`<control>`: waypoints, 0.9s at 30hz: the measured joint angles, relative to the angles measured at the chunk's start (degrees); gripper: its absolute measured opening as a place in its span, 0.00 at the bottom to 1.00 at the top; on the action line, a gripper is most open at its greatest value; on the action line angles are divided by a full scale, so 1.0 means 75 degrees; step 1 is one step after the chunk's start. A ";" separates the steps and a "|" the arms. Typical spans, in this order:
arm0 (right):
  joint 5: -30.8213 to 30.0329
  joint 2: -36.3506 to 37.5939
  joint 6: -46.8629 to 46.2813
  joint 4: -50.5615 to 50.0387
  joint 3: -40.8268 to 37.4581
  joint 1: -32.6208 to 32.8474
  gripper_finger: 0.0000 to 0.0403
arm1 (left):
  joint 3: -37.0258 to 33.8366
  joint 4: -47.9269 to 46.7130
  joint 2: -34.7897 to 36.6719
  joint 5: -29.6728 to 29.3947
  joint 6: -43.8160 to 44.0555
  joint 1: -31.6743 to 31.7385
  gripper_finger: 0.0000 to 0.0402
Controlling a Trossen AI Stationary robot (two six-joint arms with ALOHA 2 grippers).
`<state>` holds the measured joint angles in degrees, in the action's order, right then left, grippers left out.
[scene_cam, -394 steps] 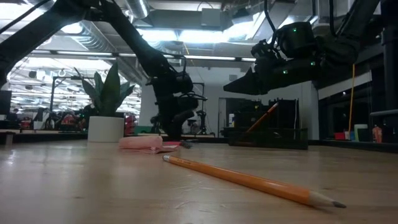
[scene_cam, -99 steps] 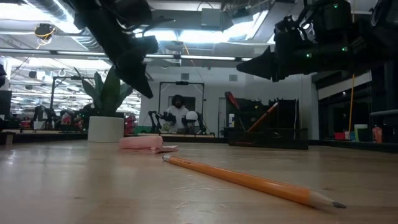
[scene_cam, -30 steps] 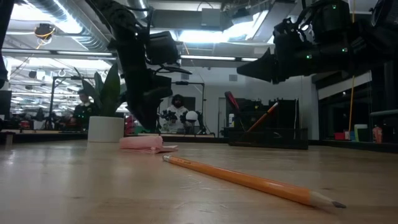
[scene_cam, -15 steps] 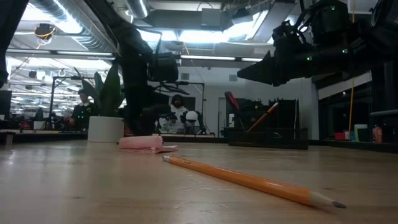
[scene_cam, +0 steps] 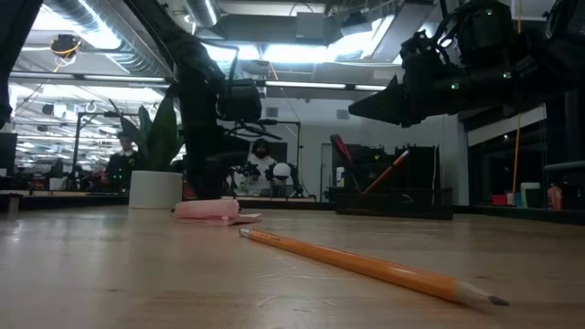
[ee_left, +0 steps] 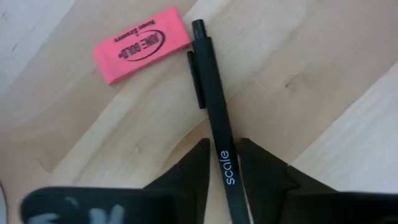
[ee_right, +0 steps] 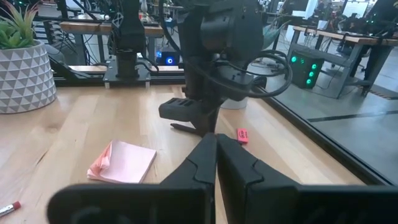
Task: Pick and place office supplies into organizer
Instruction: Put the black ballpen into the black desk organizer
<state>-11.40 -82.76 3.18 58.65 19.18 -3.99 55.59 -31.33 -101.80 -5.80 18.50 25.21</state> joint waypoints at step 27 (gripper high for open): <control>0.0000 0.0003 -0.0005 -0.0038 0.0000 0.0000 0.04 | -0.0067 -0.0246 0.1705 0.0126 -0.2326 -0.0216 0.04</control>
<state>-11.40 -82.74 3.14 58.37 19.18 -3.99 55.09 -33.18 -89.01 -4.86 1.06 23.59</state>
